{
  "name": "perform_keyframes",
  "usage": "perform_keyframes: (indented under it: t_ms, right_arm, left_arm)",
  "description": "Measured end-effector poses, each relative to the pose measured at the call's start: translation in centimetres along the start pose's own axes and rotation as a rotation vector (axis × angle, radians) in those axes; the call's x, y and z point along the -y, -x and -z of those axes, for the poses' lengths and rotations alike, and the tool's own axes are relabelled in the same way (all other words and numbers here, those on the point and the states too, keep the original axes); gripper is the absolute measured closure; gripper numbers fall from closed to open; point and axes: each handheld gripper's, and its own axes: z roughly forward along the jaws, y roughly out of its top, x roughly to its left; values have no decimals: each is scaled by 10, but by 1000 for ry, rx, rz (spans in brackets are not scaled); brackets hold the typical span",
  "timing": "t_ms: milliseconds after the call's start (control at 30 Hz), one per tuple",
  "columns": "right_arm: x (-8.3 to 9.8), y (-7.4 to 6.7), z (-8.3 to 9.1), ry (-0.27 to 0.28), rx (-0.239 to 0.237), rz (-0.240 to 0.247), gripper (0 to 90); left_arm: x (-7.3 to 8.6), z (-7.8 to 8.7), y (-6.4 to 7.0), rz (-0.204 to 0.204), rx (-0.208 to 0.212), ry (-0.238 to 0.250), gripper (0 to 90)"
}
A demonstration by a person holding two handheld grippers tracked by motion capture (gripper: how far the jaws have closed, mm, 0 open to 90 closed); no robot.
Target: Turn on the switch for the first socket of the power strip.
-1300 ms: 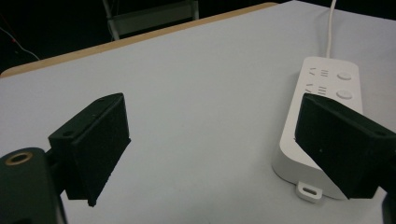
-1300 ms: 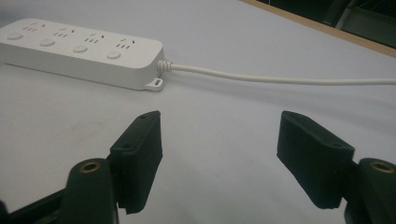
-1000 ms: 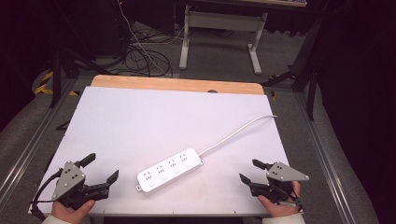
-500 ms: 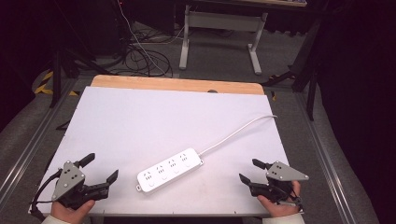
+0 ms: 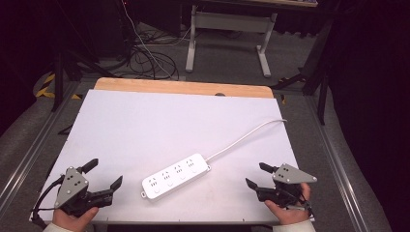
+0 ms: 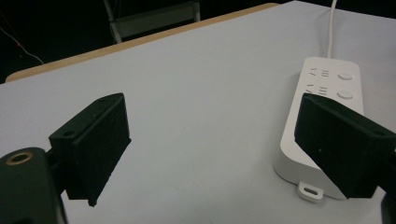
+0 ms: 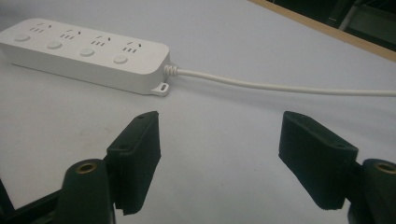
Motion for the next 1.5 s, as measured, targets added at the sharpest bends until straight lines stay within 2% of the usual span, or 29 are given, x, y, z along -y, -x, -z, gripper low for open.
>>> perform_keyframes:
  t_ms: [167, 700, 1033, 1500]
  right_arm:
    - [-17, 0, -6, -20, -30, 11, 310]
    - [-61, -8, -28, -21, -100, 37, 337]
    - [-82, -17, -42, -30, -135, 70, 349]
    - [-100, -24, -60, -40, -166, 90, 369]
  left_arm:
    - [0, 0, 0, -5, -1, -1, 111]
    - [0, 0, 0, -8, 2, -4, 112]
    - [0, -1, 0, -11, 6, -5, 112]
    - [0, -2, 0, -11, 11, -9, 112]
